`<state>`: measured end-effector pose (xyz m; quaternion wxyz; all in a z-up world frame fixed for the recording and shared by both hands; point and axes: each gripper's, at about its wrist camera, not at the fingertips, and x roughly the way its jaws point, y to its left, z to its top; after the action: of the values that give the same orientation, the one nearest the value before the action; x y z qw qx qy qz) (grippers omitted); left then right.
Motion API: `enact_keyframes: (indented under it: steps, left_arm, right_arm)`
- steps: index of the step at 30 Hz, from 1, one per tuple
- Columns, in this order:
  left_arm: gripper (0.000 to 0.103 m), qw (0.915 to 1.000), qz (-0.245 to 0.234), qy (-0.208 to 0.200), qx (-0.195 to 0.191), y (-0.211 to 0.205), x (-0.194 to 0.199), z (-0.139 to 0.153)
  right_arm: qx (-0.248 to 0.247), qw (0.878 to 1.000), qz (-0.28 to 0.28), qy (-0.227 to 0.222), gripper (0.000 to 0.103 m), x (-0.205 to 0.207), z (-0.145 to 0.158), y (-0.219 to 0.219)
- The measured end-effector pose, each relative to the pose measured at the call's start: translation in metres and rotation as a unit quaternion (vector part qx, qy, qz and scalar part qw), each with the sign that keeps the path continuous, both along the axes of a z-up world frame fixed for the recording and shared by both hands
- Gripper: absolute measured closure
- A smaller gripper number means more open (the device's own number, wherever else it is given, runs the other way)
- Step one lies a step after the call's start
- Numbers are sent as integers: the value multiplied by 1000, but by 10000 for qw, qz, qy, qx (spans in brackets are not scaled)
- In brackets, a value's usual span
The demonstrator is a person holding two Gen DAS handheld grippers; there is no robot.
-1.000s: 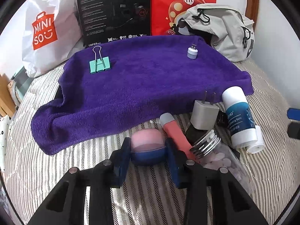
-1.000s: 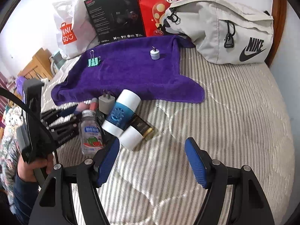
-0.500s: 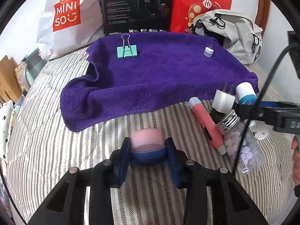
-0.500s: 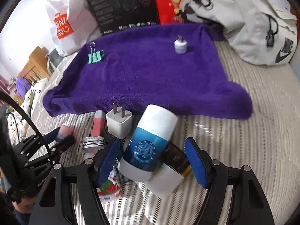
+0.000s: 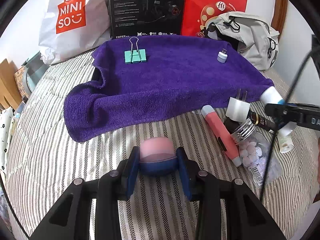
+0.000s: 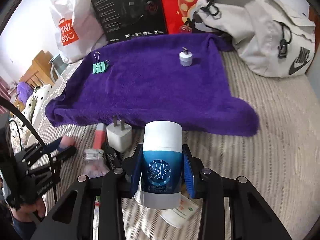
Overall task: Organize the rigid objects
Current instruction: 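Lift the sponge with left gripper while right gripper grasps the blue-and-white deodorant stick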
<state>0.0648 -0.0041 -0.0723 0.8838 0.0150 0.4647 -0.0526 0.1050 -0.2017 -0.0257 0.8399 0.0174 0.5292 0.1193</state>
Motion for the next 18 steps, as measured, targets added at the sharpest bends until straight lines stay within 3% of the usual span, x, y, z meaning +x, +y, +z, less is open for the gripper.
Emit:
enact_keyframes:
  steps: [8, 18]
  left_arm:
    - [68, 10000, -1, 2, 74, -1, 1, -1]
    - [68, 9999, -6, 23, 117, -2, 2, -1]
  right_arm:
    - [-185, 9995, -244, -78, 66, -21, 12, -41]
    - [-260, 9979, -545, 214, 66, -20, -18, -70]
